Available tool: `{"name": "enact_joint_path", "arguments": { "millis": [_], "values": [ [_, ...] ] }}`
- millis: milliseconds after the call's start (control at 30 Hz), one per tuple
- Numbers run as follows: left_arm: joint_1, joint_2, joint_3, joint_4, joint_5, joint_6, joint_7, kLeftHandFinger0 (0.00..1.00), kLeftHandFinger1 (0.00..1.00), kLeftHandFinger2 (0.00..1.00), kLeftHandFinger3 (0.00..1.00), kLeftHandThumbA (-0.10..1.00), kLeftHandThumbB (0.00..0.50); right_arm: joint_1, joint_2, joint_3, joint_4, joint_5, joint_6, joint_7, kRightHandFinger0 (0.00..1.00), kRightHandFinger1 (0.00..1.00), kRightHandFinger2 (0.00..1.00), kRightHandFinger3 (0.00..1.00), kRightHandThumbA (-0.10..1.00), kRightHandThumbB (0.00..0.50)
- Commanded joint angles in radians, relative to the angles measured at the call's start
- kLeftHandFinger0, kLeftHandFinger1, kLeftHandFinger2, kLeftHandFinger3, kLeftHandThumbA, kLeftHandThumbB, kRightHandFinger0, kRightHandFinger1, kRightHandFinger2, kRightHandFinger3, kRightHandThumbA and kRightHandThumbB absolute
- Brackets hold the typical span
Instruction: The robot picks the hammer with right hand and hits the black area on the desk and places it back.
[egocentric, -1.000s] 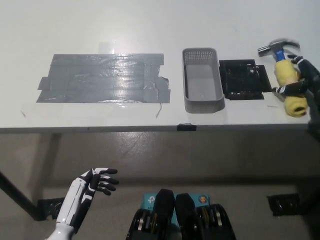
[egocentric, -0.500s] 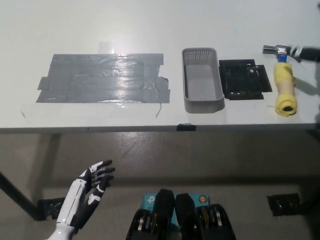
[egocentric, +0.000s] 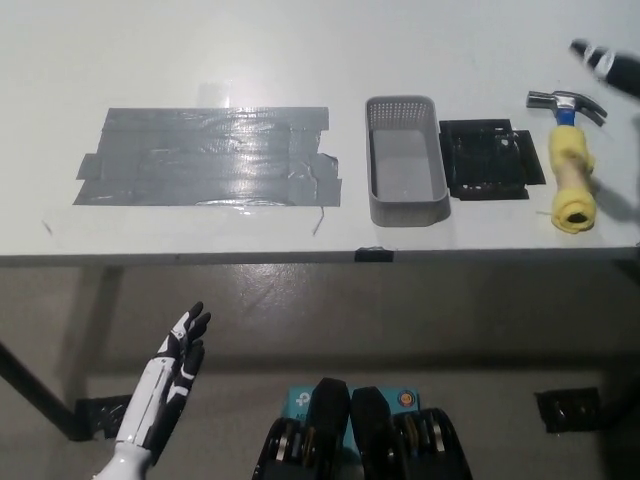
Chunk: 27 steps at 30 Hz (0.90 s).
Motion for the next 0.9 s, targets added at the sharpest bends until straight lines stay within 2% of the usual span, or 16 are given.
{"name": "enact_joint_path", "arguments": {
  "millis": [0,67,133,167,233,367,467,600,733,867],
  "values": [
    [-0.092,0.009,0.002,-0.014,0.017,-0.055,0.011,1.0,1.0,1.0,1.0,1.0,0.152,0.261,0.086,0.102,-0.685,-0.077,-0.146,0.015,1.0,1.0,1.0,1.0,1.0,0.303],
    [-0.095,0.012,0.002,-0.015,0.01,-0.057,0.006,1.0,1.0,1.0,1.0,1.0,0.148,0.352,0.125,0.136,-0.682,-0.093,-0.176,-0.008,1.0,1.0,1.0,1.0,1.0,0.283],
    [-0.1,0.013,0.001,-0.016,0.001,-0.054,0.0,1.0,1.0,1.0,1.0,1.0,0.153,0.457,0.157,0.165,-0.632,-0.059,-0.198,-0.02,1.0,1.0,1.0,1.0,1.0,0.319],
    [-0.098,0.013,0.001,-0.016,-0.002,-0.055,-0.001,1.0,1.0,1.0,1.0,1.0,0.151,0.476,0.16,0.17,-0.625,-0.063,-0.195,-0.021,1.0,1.0,1.0,1.0,1.0,0.319],
    [-0.094,0.013,0.002,-0.013,-0.004,-0.056,-0.001,1.0,1.0,1.0,1.0,1.0,0.16,0.532,0.191,0.181,-0.525,-0.056,-0.252,-0.062,1.0,1.0,1.0,1.0,1.0,0.308],
    [-0.08,0.014,0.001,0.0,-0.009,-0.077,-0.001,1.0,1.0,1.0,1.0,1.0,0.145,0.593,0.212,0.194,-0.368,-0.035,-0.329,-0.08,1.0,1.0,1.0,1.0,1.0,0.259],
    [-0.068,0.016,-0.002,-0.001,-0.006,-0.072,-0.003,1.0,1.0,1.0,1.0,1.0,0.152,0.605,0.218,0.187,-0.262,-0.034,-0.386,-0.095,1.0,1.0,1.0,1.0,1.0,0.218],
    [-0.051,0.019,-0.003,0.002,-0.003,-0.076,-0.004,1.0,1.0,1.0,1.0,1.0,0.159,0.618,0.215,0.181,-0.155,-0.031,-0.395,-0.088,1.0,1.0,1.0,1.0,1.0,0.208],
    [-0.034,0.02,-0.006,-0.005,-0.01,-0.075,-0.011,1.0,1.0,1.0,1.0,1.0,0.153,0.634,0.21,0.175,-0.13,0.023,-0.379,-0.036,1.0,1.0,1.0,1.0,1.0,0.225],
    [-0.016,0.023,-0.009,-0.008,-0.006,-0.083,-0.012,1.0,1.0,1.0,1.0,1.0,0.134,0.655,0.213,0.177,-0.105,0.034,-0.399,-0.028,1.0,1.0,1.0,1.0,1.0,0.223]
  ]
}}
